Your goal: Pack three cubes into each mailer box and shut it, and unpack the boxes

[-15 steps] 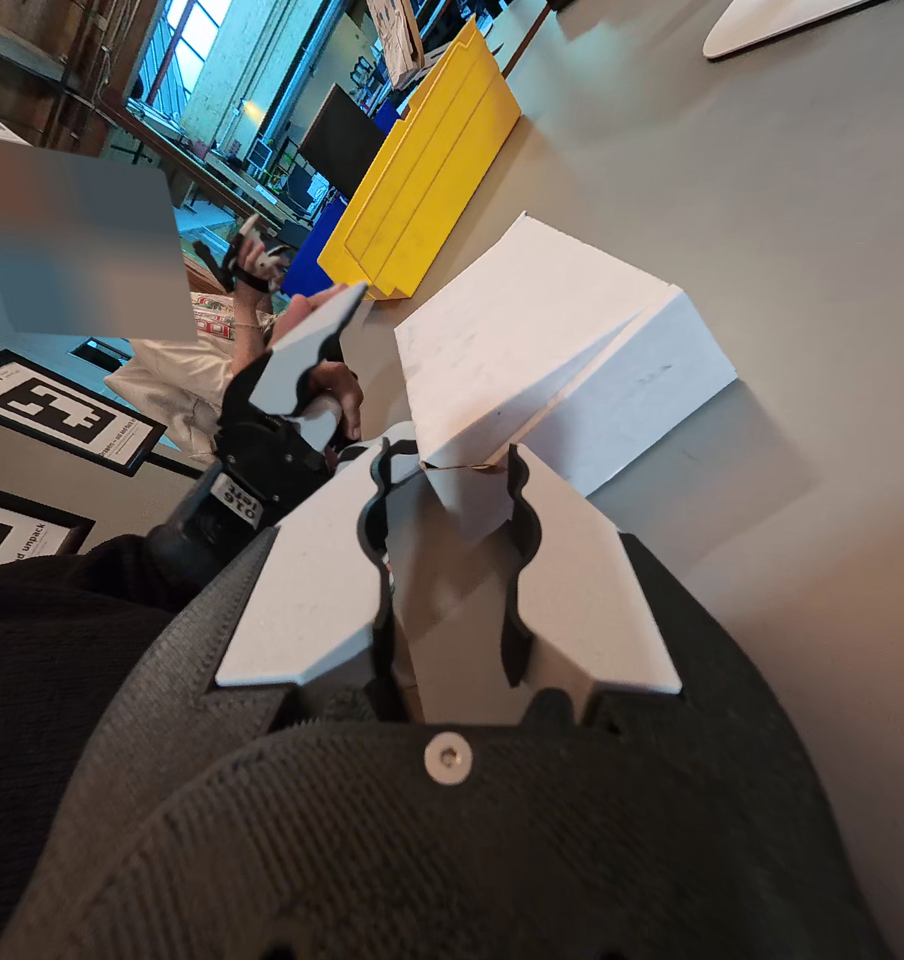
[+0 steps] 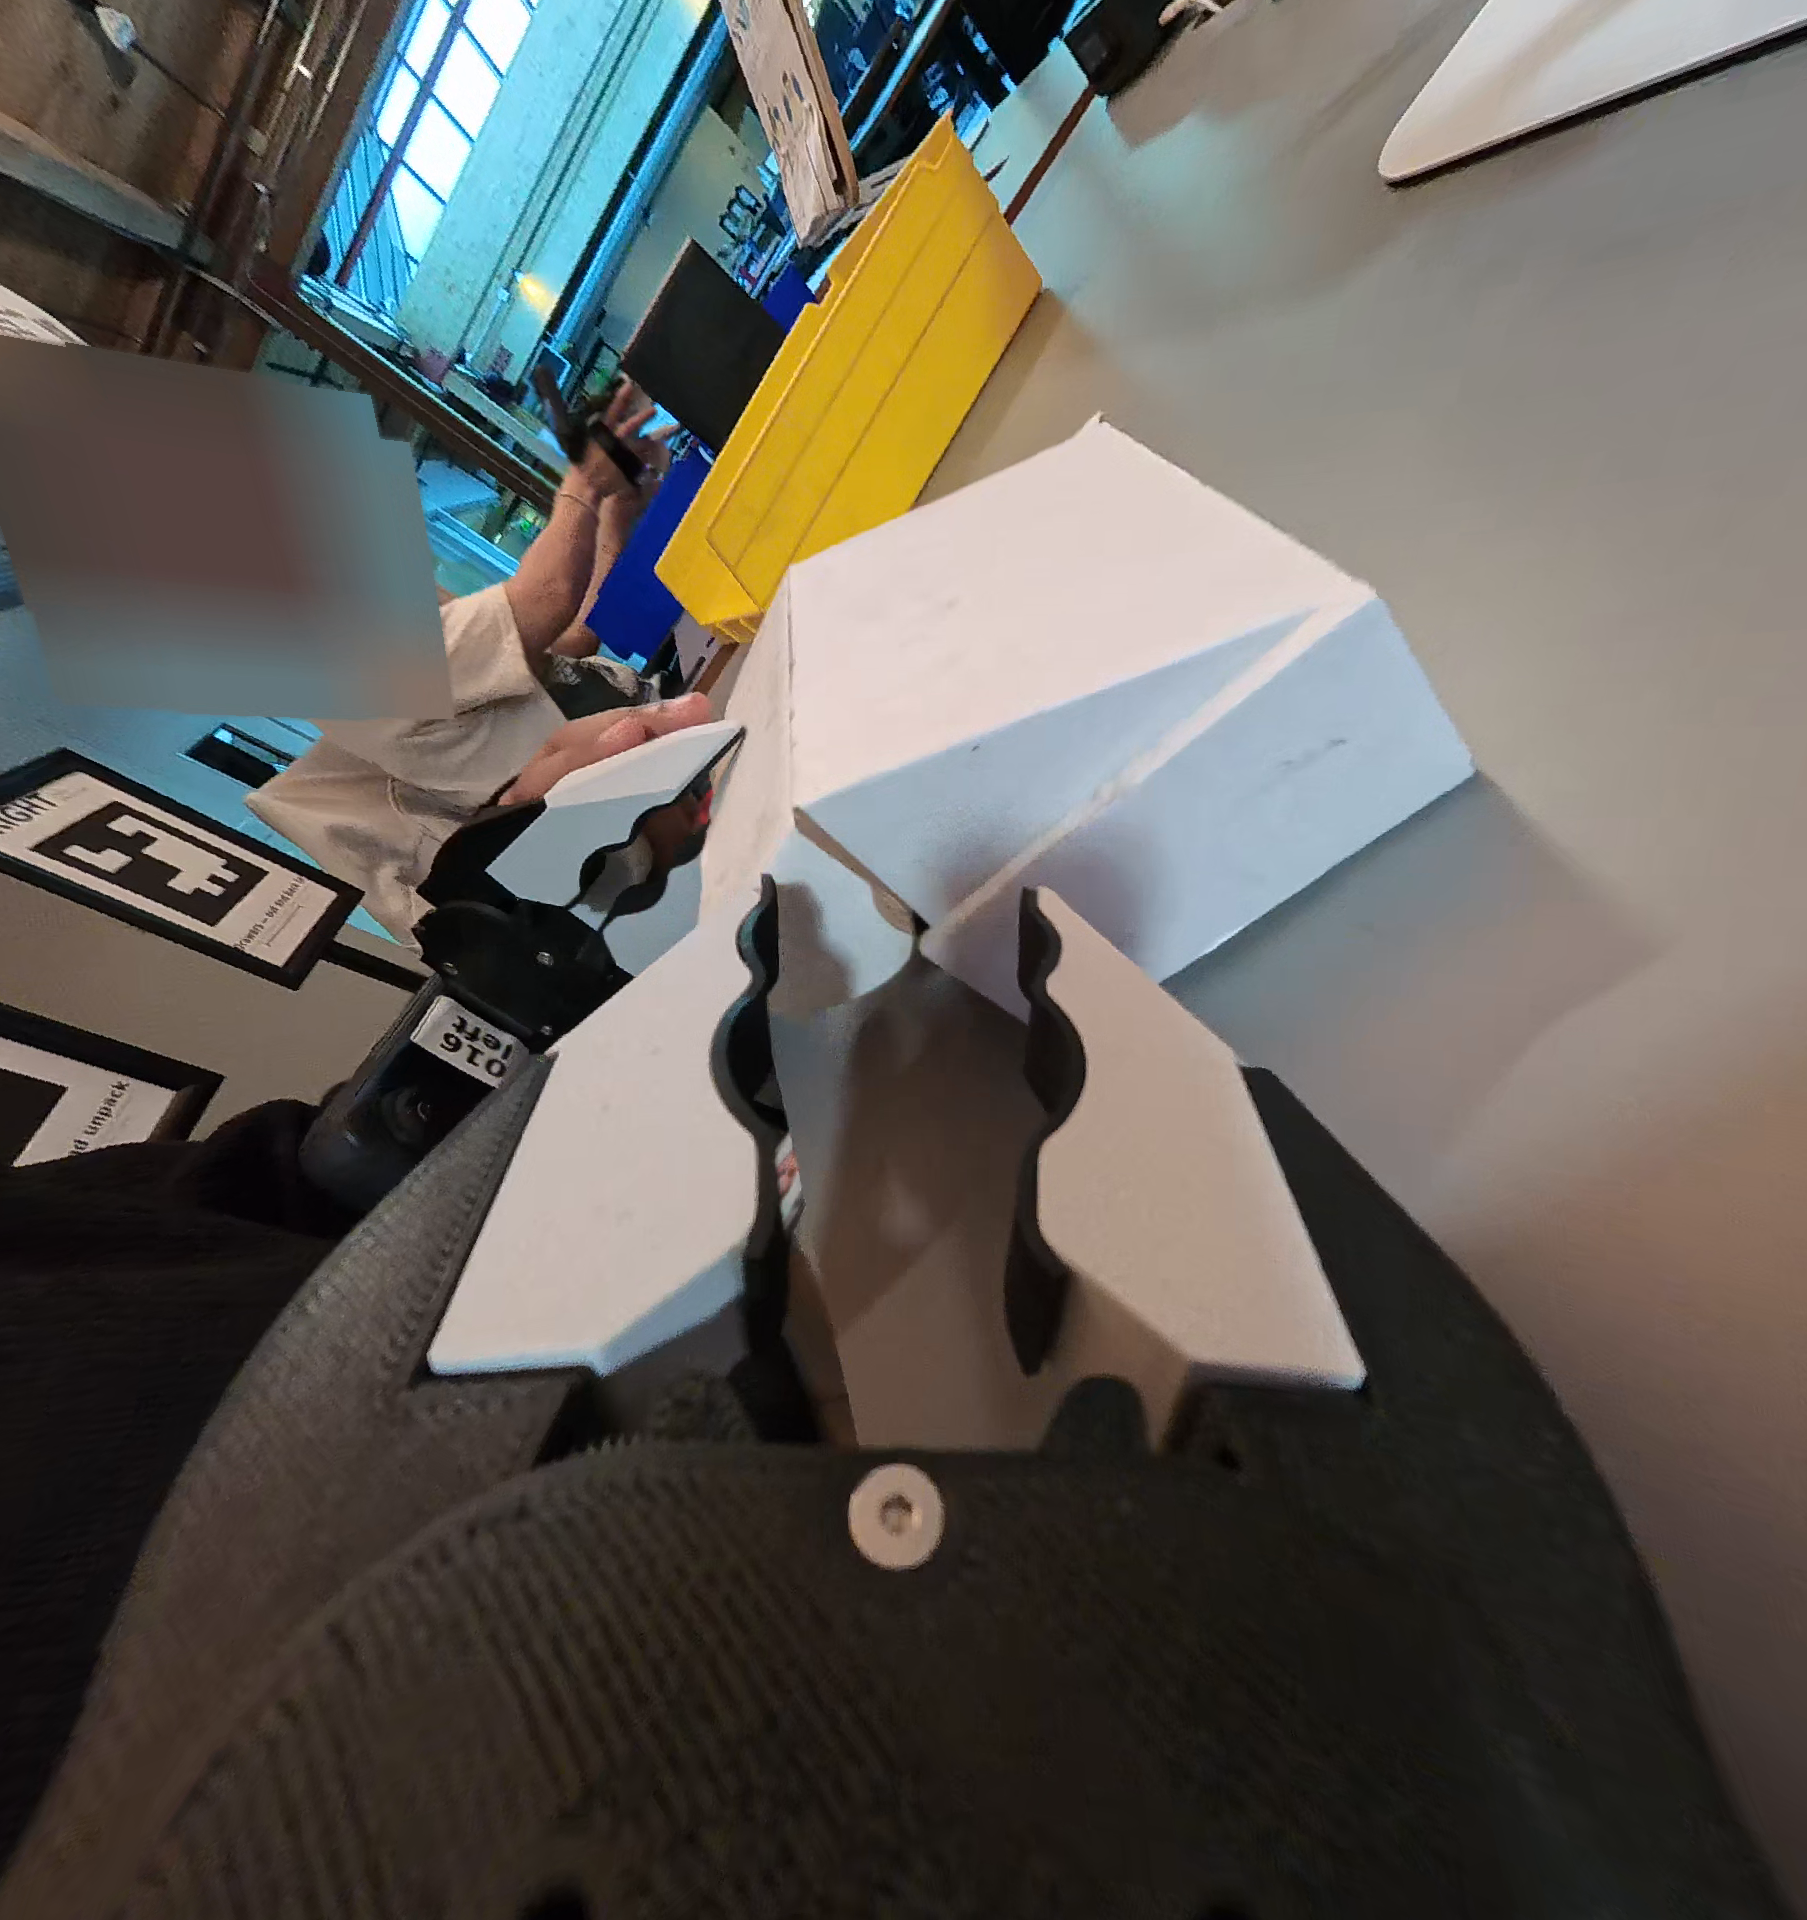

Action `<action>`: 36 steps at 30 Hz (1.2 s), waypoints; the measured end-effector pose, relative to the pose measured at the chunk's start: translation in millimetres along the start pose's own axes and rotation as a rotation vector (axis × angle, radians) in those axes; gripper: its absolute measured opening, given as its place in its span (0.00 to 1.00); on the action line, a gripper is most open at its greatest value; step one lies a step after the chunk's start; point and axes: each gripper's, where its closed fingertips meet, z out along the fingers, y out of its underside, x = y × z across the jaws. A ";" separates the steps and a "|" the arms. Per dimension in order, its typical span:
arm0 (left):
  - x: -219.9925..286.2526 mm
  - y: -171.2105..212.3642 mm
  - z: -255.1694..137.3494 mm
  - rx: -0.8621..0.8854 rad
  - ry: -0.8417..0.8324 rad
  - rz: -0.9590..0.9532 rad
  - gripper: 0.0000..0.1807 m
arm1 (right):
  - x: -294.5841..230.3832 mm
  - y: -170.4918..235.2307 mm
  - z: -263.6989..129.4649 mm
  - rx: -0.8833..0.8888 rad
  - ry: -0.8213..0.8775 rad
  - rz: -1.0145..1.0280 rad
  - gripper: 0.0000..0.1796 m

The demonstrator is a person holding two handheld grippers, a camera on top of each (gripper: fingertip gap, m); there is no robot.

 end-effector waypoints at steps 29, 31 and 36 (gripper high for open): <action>2.3 13.9 -1.9 -0.017 0.000 0.033 0.06 | -2.2 25.1 19.5 -0.146 0.173 -0.269 0.00; 2.6 18.5 -4.3 -0.018 0.018 0.015 0.17 | -1.6 25.6 19.6 -0.145 0.168 -0.256 0.01; -0.6 33.8 -15.9 -0.010 0.057 -0.040 0.36 | -6.1 24.7 21.9 -0.127 0.135 -0.237 0.02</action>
